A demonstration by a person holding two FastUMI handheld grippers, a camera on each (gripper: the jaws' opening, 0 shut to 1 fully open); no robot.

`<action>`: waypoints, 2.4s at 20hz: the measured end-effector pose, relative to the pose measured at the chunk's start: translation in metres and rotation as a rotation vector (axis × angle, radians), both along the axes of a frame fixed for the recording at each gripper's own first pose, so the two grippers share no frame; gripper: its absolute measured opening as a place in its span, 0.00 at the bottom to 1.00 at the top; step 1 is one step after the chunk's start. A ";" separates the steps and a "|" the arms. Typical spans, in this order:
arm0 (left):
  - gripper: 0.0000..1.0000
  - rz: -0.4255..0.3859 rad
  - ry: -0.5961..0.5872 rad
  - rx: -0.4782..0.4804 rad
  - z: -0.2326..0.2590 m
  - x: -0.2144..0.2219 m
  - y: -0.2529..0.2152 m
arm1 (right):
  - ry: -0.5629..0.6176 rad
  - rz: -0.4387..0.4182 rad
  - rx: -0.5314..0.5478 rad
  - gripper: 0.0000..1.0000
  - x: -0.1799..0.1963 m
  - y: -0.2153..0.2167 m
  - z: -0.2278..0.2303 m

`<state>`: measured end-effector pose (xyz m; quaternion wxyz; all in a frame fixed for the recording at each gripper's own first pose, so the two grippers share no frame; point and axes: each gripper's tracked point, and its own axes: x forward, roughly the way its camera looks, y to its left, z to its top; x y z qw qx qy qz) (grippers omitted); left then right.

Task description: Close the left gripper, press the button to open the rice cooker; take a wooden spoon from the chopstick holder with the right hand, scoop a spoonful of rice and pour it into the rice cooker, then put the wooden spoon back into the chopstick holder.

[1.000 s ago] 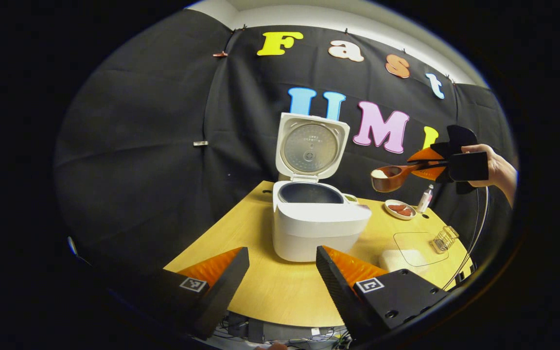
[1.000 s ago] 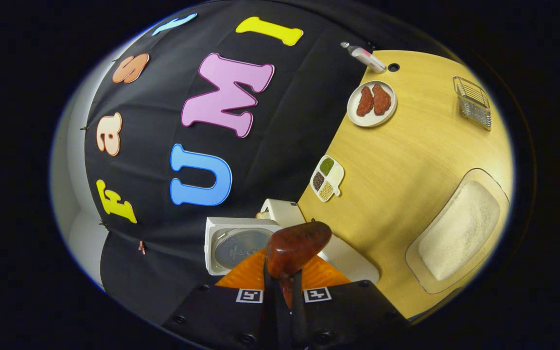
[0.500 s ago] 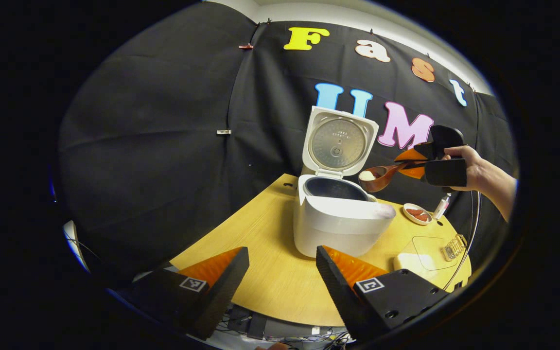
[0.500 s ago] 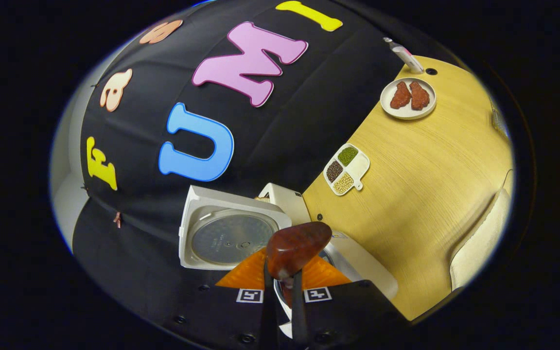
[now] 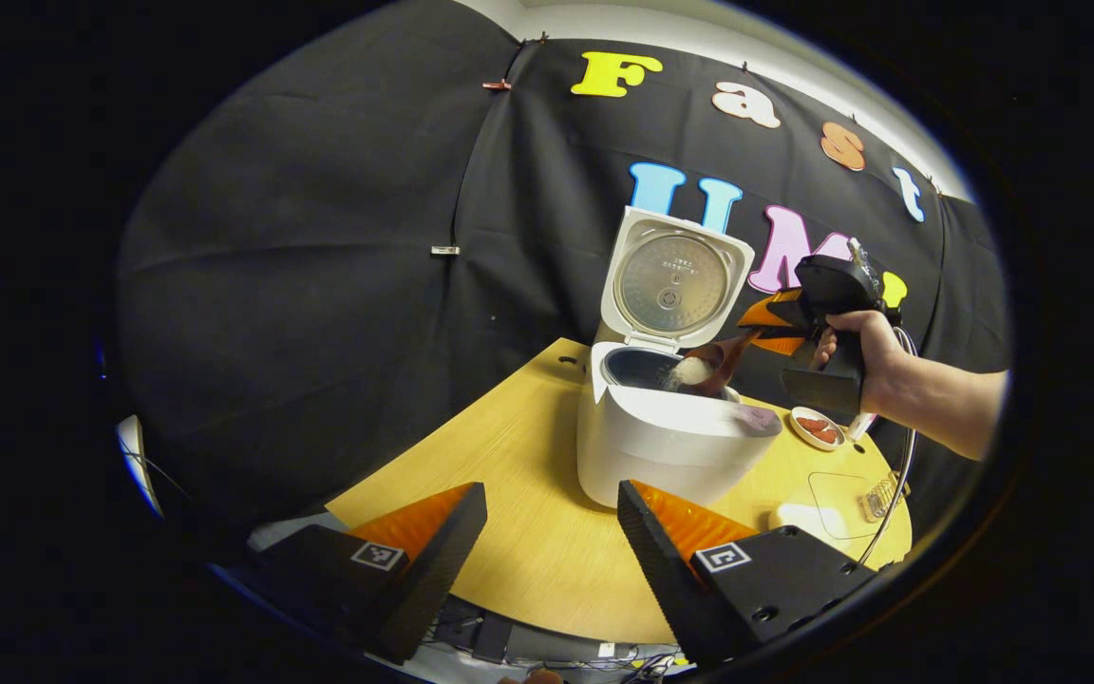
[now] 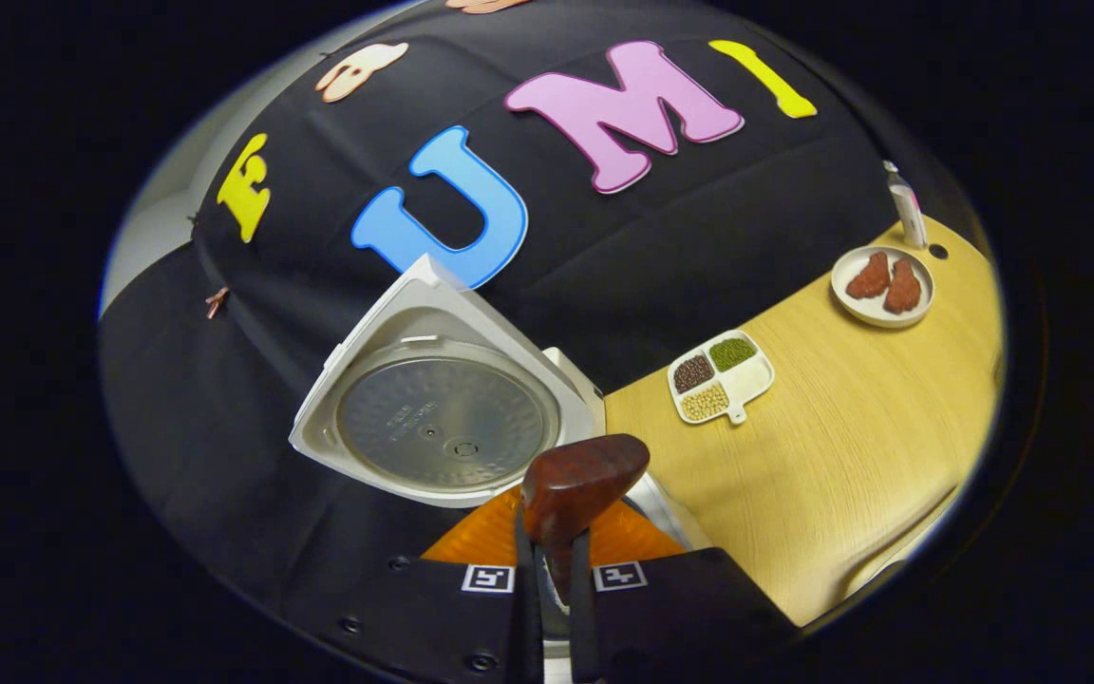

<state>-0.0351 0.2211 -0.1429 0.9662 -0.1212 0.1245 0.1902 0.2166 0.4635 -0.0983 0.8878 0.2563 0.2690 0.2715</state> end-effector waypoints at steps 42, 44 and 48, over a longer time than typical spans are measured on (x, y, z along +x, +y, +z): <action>0.95 -0.093 -0.079 0.037 0.023 0.023 -0.045 | -0.637 0.230 -0.326 0.15 -0.030 0.014 0.103; 0.95 -0.120 -0.088 0.046 0.029 0.030 -0.057 | -0.644 0.201 -0.318 0.15 -0.027 -0.012 0.117; 0.95 -0.179 -0.093 0.058 0.031 0.047 -0.091 | -0.663 0.118 -0.343 0.15 -0.012 -0.086 0.136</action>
